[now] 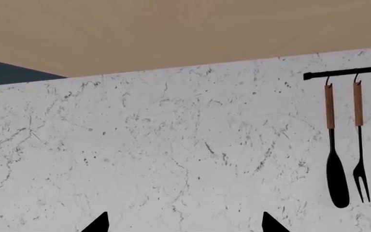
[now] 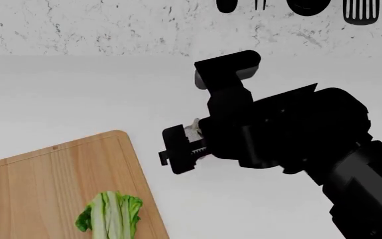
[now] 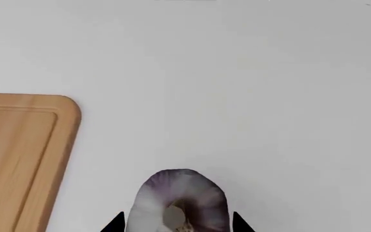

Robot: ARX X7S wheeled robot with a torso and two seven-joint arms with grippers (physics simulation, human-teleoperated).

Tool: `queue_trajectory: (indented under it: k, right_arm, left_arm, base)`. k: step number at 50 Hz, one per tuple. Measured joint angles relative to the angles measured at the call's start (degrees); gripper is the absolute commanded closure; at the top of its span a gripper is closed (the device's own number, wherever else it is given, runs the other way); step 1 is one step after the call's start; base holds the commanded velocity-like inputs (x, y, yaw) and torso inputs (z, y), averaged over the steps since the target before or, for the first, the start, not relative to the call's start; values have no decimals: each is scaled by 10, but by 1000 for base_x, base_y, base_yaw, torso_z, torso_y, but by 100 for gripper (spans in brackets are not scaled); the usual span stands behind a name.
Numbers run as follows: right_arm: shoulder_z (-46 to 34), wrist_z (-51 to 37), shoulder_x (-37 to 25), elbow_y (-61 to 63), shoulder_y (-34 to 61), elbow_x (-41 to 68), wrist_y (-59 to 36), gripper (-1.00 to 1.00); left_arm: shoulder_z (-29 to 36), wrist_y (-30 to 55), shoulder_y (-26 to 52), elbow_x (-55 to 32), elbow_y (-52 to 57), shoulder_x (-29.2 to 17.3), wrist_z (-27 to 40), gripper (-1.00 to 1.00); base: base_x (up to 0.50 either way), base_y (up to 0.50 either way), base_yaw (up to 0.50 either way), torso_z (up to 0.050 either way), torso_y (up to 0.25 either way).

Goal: Clear the non-vegetable object off the cutting board and place the vegetables onto it.

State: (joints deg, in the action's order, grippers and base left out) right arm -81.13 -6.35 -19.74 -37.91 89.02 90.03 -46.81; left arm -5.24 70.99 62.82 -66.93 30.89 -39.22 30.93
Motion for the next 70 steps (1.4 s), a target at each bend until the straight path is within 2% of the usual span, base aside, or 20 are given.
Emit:
queue_trajectory:
  k: [15,28,70]
  right_arm:
    - [21,-59,-34,134,26,47,-32,100]
    - [35,-76,-29,201,51,74,-52,100]
    - [-9,105,156,59,99,-3,-54,100]
  left_arm:
    - [1,-6,-2,-2,1,1,5,-100]
    - [0,-10,-5,-6,4,0,10,-100]
    - [-9,-9,-3,-32,9,-15,32,-100]
  base:
    - [0,0,0,0,0]
    - [0,0,0,0,0]
    - [0,0,0,0,0]
